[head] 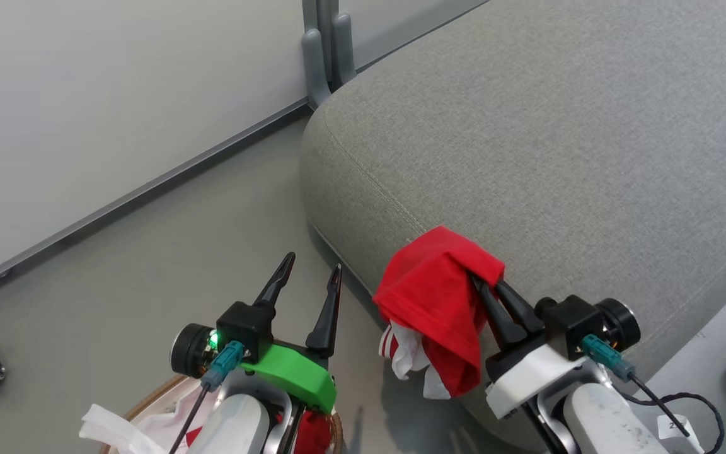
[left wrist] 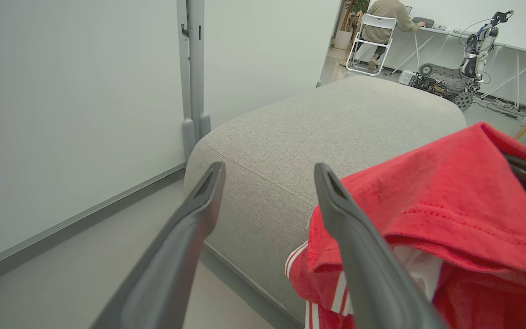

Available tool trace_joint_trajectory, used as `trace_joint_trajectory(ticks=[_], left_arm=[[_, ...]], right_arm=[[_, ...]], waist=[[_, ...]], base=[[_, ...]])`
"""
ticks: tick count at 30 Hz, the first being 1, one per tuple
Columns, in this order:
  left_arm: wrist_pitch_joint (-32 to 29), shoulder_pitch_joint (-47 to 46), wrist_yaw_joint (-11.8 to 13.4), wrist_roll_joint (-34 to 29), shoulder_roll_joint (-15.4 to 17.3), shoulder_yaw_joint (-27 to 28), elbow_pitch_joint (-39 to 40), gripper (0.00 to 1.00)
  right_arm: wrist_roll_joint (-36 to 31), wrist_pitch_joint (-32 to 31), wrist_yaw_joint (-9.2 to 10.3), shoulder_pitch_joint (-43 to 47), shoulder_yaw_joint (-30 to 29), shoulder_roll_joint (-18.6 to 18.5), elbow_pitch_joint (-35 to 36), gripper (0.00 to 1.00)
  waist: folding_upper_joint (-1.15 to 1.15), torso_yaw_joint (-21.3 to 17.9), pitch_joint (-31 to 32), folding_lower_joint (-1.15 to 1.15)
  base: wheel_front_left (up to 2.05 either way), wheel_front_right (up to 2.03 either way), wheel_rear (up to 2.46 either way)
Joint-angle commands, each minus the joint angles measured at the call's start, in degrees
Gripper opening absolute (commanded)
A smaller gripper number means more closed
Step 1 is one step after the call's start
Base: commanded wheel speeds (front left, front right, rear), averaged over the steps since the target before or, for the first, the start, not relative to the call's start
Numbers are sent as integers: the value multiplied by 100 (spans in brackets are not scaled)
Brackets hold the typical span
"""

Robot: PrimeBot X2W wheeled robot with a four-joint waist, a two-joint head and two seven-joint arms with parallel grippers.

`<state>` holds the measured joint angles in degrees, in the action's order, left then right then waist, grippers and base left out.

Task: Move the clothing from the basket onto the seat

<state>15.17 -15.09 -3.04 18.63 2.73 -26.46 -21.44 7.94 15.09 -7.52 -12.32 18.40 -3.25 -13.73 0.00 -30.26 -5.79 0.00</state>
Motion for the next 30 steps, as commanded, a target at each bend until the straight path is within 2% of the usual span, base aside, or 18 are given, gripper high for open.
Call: trace_joint_trajectory(ticks=[1,8,17,20,27,30], left_arm=[[-3,-77,-18,52,33,-30,-40,100],[-3,-153,-18,-92,31,-82,-89,100],[-3,-280,-25,-453,32,114,-85,100],[-3,-392,-77,-643,31,148,-57,100],[-3,-820,-199,-902,34,107,-146,100],[-3,-1006,-234,-1008,34,134,-183,100]], right_arm=[[-64,11,6,-26,-58,-67,89,0],[-98,12,6,-826,-175,-623,287,0],[-1,11,7,-3038,60,-1483,10,0],[-28,10,7,-3717,-69,-1670,-264,0],[88,6,7,-4571,-641,-1829,-889,0],[238,6,7,-4693,-921,-1766,-1238,0]], waist=[[0,-93,-105,0],[0,-123,-307,0],[0,-120,-906,0],[0,-22,-1184,0],[0,365,-1907,0],[0,498,-2194,0]], base=[[0,0,0],[0,0,0],[0,0,0],[0,0,0],[0,0,0],[0,0,0]])
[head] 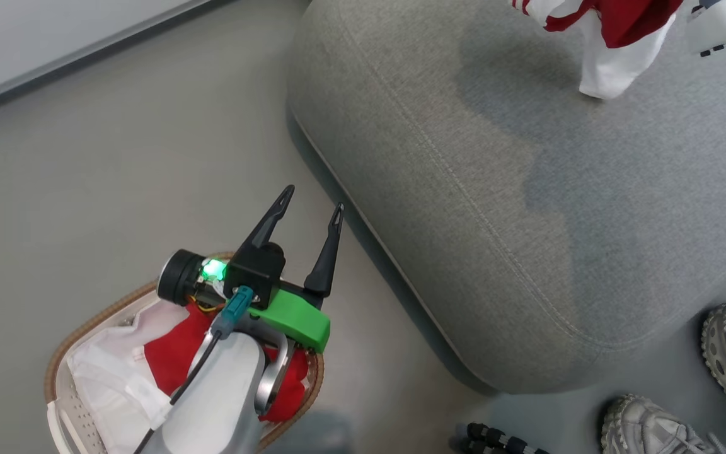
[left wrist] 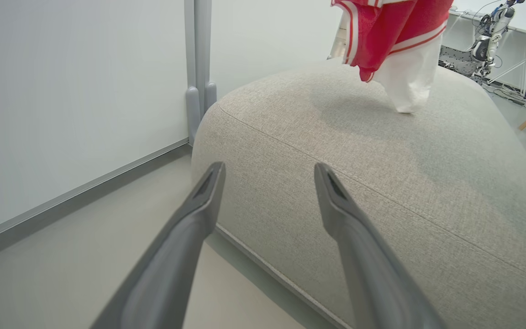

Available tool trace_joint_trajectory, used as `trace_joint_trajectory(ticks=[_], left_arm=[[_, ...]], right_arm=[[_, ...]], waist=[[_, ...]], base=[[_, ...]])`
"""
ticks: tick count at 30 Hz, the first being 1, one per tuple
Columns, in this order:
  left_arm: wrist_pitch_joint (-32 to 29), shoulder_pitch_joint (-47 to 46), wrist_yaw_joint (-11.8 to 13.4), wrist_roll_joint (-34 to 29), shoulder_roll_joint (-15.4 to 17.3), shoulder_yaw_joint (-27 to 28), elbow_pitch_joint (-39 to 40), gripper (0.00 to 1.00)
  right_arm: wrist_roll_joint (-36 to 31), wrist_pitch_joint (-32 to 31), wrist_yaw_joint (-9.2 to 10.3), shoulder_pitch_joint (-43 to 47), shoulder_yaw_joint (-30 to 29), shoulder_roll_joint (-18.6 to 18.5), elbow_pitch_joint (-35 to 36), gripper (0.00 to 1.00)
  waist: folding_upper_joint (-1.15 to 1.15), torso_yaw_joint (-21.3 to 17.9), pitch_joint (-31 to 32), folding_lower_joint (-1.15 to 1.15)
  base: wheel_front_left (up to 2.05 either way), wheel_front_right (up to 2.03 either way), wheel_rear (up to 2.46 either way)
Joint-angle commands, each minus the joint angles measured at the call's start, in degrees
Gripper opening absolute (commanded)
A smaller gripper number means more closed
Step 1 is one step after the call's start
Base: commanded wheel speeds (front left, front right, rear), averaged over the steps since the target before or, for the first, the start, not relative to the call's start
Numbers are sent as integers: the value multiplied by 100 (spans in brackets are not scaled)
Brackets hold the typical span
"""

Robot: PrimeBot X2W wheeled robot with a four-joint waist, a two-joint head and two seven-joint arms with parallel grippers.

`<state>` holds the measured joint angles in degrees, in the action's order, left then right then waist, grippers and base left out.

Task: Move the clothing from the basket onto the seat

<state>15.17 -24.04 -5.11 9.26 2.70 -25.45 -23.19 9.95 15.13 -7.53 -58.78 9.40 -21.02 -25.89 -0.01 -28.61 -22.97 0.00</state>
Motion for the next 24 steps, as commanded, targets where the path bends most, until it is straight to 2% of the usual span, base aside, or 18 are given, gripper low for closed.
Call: trace_joint_trajectory(ticks=[1,8,14,17,19,20,24], left_arm=[[-3,-162,-41,-100,36,23,-17,100],[-3,-456,-98,-297,37,55,-110,100],[-3,-416,-133,-332,35,122,-155,100],[-3,-315,-134,-289,33,172,-153,100],[-3,-260,-136,-252,33,163,-150,100],[-3,-253,-129,-229,31,152,-138,100],[-3,-190,-59,-123,32,152,-102,100]], right_arm=[[59,3,8,-58,-106,20,-96,0],[-63,2,8,354,-868,160,-904,0],[-396,2,8,911,-1421,414,-1541,0],[-532,3,8,1119,-1626,511,-1612,0],[-634,2,8,1315,-1803,605,-1589,59],[-705,2,8,1430,-1884,644,-1565,100],[-824,2,8,1788,-2274,765,-1409,100]], waist=[[1,374,-563,0],[1,635,-1006,0],[1,737,-1094,0],[1,749,-1055,0],[1,766,-987,0],[1,776,-944,0],[1,814,-715,0]], base=[[0,0,0],[0,0,0],[0,0,0],[0,0,0],[0,0,0],[0,0,0],[0,0,0]])
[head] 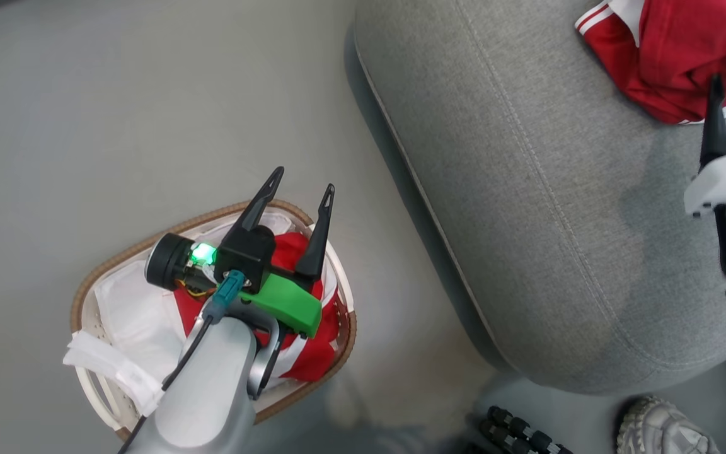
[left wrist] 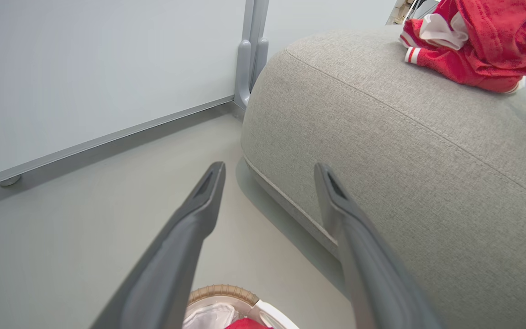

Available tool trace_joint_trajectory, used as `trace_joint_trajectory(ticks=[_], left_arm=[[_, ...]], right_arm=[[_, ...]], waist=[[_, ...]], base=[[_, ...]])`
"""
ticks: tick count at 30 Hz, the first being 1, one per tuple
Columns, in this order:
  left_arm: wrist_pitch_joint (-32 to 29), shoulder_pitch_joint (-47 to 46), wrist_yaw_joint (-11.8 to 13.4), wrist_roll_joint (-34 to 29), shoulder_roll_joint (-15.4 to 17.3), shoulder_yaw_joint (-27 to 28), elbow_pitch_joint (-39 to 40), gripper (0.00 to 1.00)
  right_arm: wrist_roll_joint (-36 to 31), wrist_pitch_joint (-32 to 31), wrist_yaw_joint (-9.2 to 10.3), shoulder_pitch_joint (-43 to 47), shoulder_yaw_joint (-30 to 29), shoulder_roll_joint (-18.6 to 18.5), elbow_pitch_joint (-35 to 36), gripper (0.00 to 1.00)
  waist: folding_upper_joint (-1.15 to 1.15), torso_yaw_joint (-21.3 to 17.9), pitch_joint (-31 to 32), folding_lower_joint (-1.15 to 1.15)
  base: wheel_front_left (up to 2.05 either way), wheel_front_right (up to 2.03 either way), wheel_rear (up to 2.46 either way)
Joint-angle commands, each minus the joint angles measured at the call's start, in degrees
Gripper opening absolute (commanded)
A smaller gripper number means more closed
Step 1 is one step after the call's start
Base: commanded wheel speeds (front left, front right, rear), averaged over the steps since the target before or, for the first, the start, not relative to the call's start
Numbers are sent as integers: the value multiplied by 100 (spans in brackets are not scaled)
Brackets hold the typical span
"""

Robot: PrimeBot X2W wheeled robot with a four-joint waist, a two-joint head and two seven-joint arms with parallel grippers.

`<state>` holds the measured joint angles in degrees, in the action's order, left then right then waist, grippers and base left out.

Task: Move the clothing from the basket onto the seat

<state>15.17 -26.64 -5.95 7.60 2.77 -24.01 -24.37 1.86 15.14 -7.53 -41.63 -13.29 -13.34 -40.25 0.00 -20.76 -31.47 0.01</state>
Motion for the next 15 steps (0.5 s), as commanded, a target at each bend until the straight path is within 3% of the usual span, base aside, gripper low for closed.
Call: trace_joint_trajectory(ticks=[1,9,15], left_arm=[[-3,94,33,68,25,3,25,100],[-3,408,101,293,25,-79,124,100],[-3,707,226,491,25,-149,246,100]], right_arm=[[-41,1,8,161,-34,30,60,100],[19,2,8,1014,-310,156,649,100],[45,2,8,1530,-66,198,1239,100]], waist=[[0,39,201,-1],[0,152,857,-1],[0,349,1353,-1]], base=[[0,0,0],[0,0,0],[0,0,0]])
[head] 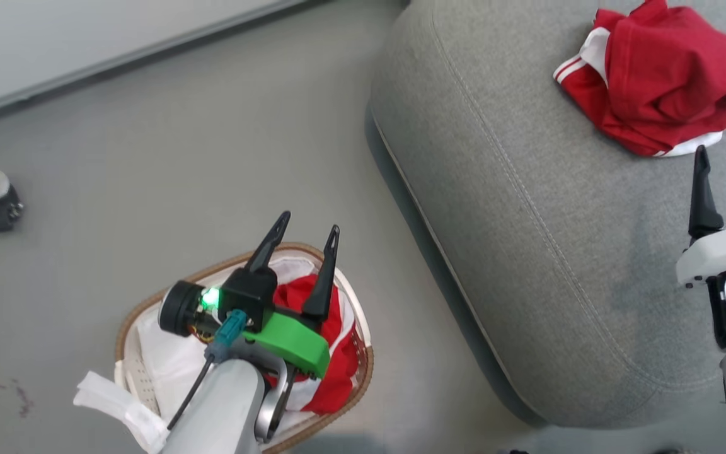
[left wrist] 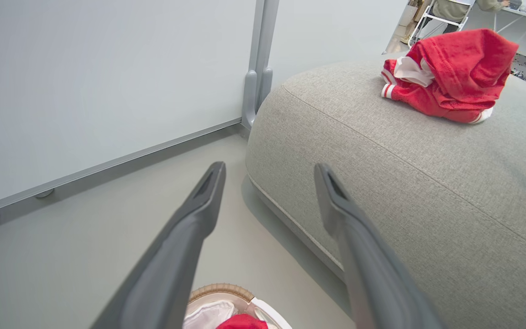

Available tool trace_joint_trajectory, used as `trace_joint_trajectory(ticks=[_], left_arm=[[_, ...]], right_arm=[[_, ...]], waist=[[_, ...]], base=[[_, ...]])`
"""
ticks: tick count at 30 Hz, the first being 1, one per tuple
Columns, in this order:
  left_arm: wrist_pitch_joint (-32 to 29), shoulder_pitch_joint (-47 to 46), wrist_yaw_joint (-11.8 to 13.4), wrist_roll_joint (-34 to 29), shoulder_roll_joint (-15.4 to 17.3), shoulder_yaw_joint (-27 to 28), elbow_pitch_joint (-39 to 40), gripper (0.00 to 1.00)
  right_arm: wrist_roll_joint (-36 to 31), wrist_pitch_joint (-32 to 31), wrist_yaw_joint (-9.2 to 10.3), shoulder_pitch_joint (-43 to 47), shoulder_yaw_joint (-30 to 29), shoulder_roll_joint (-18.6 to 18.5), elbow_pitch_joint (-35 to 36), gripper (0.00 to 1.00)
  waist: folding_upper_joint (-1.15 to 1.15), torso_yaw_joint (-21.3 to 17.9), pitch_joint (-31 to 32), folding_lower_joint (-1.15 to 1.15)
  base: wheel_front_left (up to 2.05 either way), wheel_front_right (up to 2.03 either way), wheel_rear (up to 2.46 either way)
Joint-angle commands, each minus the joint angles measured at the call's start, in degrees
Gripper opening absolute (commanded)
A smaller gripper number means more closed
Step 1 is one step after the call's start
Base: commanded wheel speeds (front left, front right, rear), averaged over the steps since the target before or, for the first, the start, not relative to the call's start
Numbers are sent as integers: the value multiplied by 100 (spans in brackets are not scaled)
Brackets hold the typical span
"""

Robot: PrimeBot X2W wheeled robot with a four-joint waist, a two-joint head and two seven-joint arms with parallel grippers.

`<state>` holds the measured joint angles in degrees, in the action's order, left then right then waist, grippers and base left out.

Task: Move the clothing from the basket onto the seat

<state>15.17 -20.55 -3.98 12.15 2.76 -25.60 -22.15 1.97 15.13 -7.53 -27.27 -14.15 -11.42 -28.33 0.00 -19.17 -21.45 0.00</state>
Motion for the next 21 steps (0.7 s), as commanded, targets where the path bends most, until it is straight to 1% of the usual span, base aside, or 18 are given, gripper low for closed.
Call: trace_joint_trajectory(ticks=[1,8,17,21], left_arm=[[-3,150,52,50,26,2,41,100],[-3,536,206,186,26,199,152,100],[-3,944,403,269,24,810,204,100],[-3,1087,466,266,25,1122,157,100]], right_arm=[[55,2,8,154,73,33,138,100],[224,2,8,481,611,298,705,100],[354,3,8,782,1010,607,895,100],[249,2,8,948,1154,665,928,100]], waist=[[0,229,425,0],[0,597,877,0],[0,1155,1256,0],[0,1385,1394,0]], base=[[0,0,0],[0,0,0],[0,0,0],[0,0,0]])
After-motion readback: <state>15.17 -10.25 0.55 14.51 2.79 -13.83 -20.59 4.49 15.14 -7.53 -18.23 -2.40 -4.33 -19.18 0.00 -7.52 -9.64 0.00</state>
